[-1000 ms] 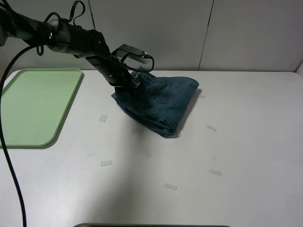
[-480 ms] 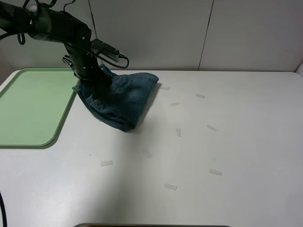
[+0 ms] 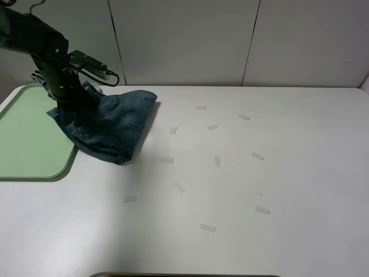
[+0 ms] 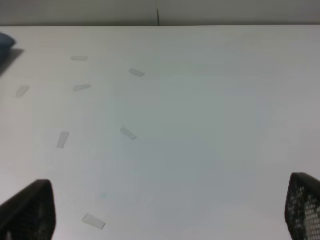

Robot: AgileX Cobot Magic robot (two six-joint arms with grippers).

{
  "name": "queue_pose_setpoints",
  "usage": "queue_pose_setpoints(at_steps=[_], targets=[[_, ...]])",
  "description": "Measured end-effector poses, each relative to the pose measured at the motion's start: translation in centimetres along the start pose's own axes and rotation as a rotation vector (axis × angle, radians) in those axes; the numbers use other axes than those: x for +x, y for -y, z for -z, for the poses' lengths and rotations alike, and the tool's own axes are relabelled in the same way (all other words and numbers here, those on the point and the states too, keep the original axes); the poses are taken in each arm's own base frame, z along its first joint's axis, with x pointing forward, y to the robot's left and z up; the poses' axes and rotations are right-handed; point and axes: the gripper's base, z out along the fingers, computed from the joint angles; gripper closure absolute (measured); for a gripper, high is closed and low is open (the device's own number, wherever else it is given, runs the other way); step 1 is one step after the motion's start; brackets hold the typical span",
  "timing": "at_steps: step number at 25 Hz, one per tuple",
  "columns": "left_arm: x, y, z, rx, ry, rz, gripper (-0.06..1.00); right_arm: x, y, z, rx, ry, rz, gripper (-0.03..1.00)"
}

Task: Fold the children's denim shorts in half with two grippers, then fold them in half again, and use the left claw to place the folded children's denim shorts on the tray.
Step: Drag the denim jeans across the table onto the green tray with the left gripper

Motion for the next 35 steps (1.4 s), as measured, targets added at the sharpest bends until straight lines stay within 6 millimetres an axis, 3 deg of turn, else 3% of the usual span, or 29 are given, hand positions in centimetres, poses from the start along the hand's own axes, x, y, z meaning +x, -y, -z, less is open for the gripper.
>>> queue_pose_setpoints(at_steps=[9, 17, 29, 35], targets=[[2.9, -5.8, -0.3, -0.099, -0.031, 0.030, 0.68, 0.0, 0.0, 0.0, 0.000, 0.000, 0.000, 0.27], [4.0, -8.6, -0.7, -0.148, -0.004, 0.080, 0.68, 0.0, 0.0, 0.0, 0.000, 0.000, 0.000, 0.27], [5.5, -10.9, -0.9, -0.175, -0.033, 0.062, 0.68, 0.0, 0.0, 0.0, 0.000, 0.000, 0.000, 0.27], [5.6, -11.1, -0.9, -0.177, -0.034, 0.041, 0.68, 0.0, 0.0, 0.0, 0.000, 0.000, 0.000, 0.27]])
